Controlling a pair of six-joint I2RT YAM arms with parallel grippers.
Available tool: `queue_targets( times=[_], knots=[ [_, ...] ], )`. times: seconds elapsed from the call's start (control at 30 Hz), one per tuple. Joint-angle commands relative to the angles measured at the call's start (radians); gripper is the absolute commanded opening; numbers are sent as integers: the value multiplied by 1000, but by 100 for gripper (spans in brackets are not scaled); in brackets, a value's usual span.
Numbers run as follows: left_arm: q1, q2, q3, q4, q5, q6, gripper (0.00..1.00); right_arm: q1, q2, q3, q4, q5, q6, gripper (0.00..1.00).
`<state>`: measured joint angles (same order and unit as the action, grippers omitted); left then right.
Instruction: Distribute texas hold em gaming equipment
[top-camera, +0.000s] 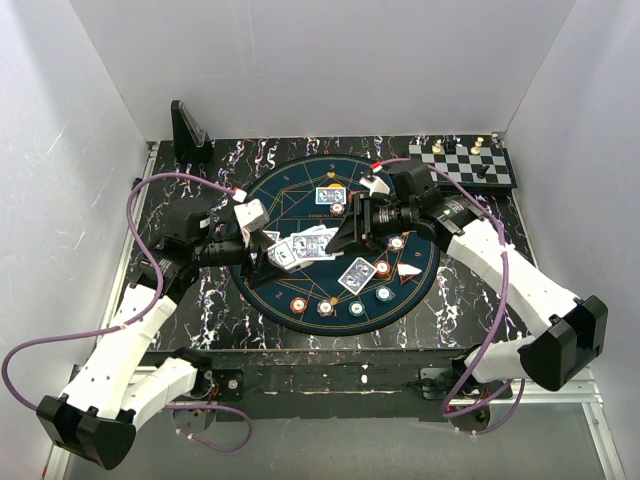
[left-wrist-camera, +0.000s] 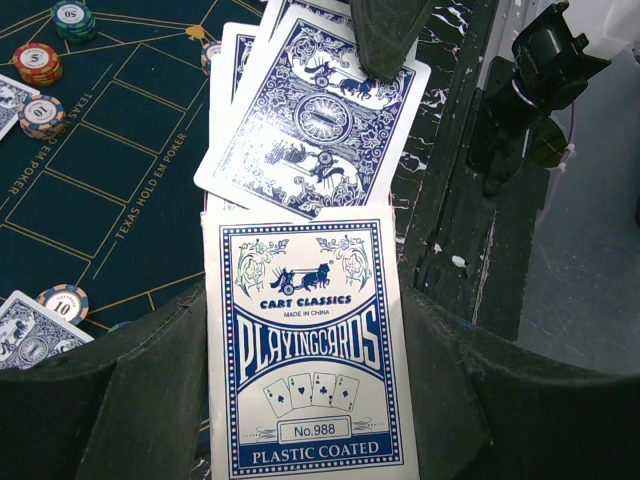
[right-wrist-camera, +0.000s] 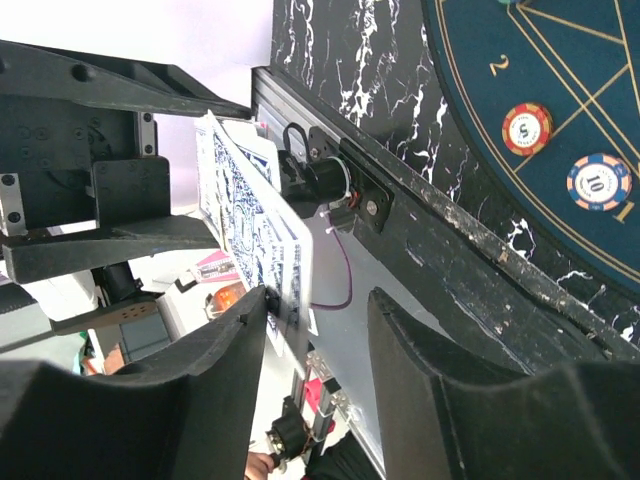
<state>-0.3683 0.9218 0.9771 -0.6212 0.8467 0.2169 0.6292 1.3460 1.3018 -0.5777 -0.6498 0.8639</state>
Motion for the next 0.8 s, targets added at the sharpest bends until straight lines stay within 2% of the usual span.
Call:
queue_targets(
  times=[0.0,0.17,0.53,0.77],
  knots=[
    [5,-20,35,11,18,12,0,3,-70,-27,-5,38,12,50],
    [3,-17,40,12,18,6,0,4,-93,-21,-51,79,-3,51],
    [3,-11,44,17,15,-2,0,27,-93,4,-2,39,52,51],
    [3,-9,48,20,6,-2,0,44,-185,-44,-28,120,81,61]
  ],
)
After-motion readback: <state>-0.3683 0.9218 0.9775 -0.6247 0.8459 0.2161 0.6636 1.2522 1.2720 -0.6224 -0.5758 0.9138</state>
